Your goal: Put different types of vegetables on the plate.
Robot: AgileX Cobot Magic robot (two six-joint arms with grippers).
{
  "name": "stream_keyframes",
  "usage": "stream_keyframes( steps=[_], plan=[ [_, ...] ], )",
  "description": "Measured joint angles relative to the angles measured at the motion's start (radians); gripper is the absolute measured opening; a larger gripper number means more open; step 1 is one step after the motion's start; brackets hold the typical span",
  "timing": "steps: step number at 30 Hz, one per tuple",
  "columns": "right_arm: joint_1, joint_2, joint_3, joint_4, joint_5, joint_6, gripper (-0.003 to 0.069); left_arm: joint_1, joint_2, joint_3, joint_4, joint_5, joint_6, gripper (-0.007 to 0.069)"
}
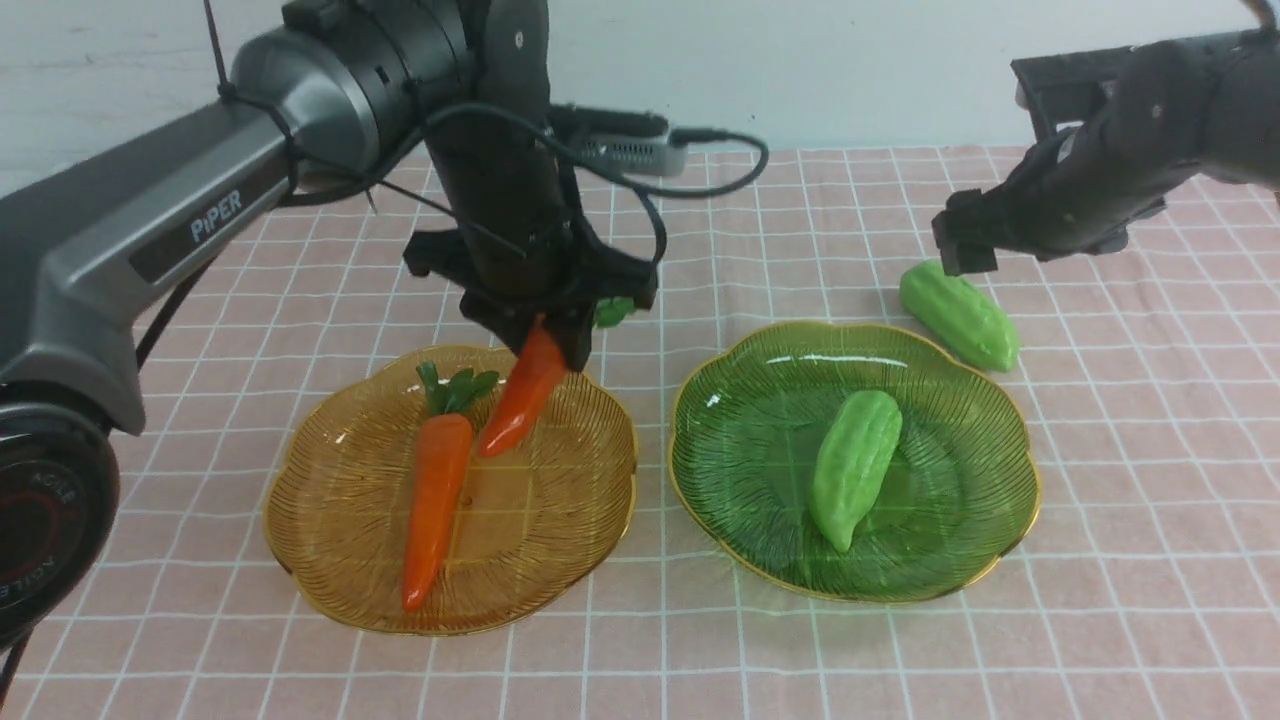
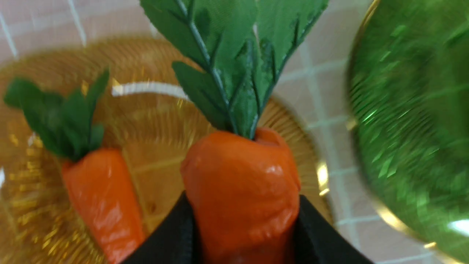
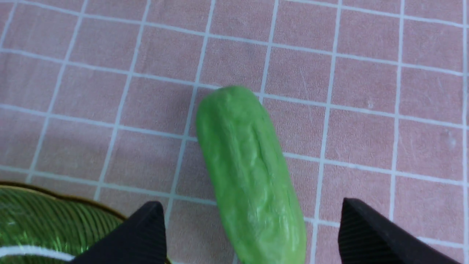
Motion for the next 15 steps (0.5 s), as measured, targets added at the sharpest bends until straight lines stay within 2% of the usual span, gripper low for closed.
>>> stream_keyframes(
  steps=[4, 12, 15],
  plan=[
    [0.0, 0.1, -0.091, 0.0, 0.019, 0.0, 0.0577, 0.0, -0.002, 0.09, 0.032, 0.0, -0.007, 0.0227],
    [0.0, 0.261, -0.224, 0.0, 0.081, 0.0, 0.0577, 0.0, 0.003, 0.097, 0.033, -0.005, -0.017, 0.0227],
    [-0.001, 0.293, -0.248, 0.0, 0.096, 0.0, 0.0556, 0.0, 0.008, 0.097, 0.033, -0.007, -0.014, 0.0234]
  ],
)
